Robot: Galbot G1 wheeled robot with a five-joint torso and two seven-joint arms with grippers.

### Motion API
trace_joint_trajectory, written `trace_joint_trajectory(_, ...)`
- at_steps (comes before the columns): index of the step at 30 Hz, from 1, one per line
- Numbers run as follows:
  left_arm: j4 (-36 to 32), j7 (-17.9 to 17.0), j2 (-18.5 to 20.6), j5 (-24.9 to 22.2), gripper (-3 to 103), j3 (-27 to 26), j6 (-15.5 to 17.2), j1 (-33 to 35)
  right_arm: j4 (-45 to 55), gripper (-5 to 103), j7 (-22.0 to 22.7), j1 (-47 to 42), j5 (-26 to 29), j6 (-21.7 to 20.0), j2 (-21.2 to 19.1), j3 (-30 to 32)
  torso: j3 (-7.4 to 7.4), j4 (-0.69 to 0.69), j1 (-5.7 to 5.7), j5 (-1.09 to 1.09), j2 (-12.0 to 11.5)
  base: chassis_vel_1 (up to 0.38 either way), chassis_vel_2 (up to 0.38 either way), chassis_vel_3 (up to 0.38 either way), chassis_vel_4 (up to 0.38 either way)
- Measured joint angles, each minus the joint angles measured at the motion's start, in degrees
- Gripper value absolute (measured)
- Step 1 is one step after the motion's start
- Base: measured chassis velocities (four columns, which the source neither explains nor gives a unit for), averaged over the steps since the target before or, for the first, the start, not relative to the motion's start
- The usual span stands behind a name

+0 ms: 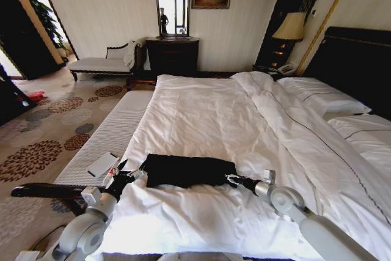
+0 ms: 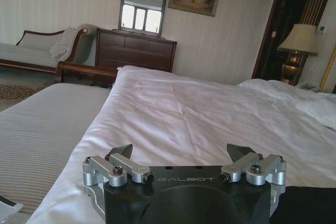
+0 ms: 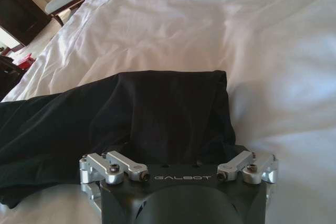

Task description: Fold the clothes on the bed.

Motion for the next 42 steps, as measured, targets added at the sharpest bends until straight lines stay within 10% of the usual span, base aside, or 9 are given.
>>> trace_joint_trajectory(25, -0.71, -1.40, 0.13, -0.69, 100, -1.39, 0.81, 1.53, -1.36, 100, -0.31, 7.43, -0.45, -1.78, 5.29, -9.69, 0.00, 0.00, 0.00, 0.01, 0.00, 0.000, 0.000, 0.000, 0.000)
trace_joint_trajectory(42, -0.63, -1.38, -0.82, -0.99, 100, -1.89, 0.49, 1.63, -1.24, 35, -0.63, 6.42, -1.02, -0.26, 4.45, -9.00, 0.00, 0.01, 0.00, 0.01, 0.00, 0.000, 0.000, 0.000, 0.000)
